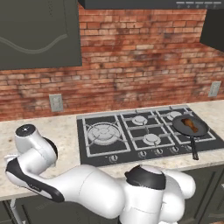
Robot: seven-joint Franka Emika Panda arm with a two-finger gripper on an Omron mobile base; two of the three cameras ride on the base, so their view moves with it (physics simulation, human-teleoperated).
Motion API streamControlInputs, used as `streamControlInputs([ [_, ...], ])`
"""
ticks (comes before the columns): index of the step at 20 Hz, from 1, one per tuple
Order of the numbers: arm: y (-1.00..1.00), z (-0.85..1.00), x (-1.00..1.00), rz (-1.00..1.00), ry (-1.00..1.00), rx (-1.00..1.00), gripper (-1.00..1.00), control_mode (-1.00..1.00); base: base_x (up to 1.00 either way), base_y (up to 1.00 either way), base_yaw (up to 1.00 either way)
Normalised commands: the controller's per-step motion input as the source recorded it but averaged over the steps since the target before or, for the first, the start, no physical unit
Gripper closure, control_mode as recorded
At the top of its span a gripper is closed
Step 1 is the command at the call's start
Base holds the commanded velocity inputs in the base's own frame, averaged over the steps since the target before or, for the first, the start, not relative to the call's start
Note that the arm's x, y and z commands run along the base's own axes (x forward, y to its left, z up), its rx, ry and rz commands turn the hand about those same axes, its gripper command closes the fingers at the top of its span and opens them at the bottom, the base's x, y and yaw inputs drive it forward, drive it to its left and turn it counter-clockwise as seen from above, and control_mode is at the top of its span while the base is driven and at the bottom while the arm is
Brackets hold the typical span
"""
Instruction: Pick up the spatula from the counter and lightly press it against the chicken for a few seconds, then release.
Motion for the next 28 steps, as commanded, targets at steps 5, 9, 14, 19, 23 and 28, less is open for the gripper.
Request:
streamControlInputs([
  [5, 0.1, -0.09, 0.08, 0.0, 0.01, -0.03, -1.0, -1.0, 0.0, 0.0, 0.0],
  [9, 0.08, -0.1, 0.07, 0.0, 0.01, -0.03, -1.0, -1.0, 0.0, 0.0, 0.0],
  [14, 0.11, -0.13, 0.08, 0.0, 0.01, -0.04, -1.0, -1.0, 0.0, 0.0, 0.0],
  [19, 0.09, -0.14, 0.08, 0.0, 0.01, -0.04, -1.0, -1.0, 0.0, 0.0, 0.0],
  [23, 0.05, -0.09, 0.1, 0.0, 0.01, -0.03, -1.0, -1.0, 0.0, 0.0, 0.0],
  [28, 0.05, -0.13, 0.14, 0.0, 0.02, -0.02, -1.0, -1.0, 0.0, 0.0, 0.0],
])
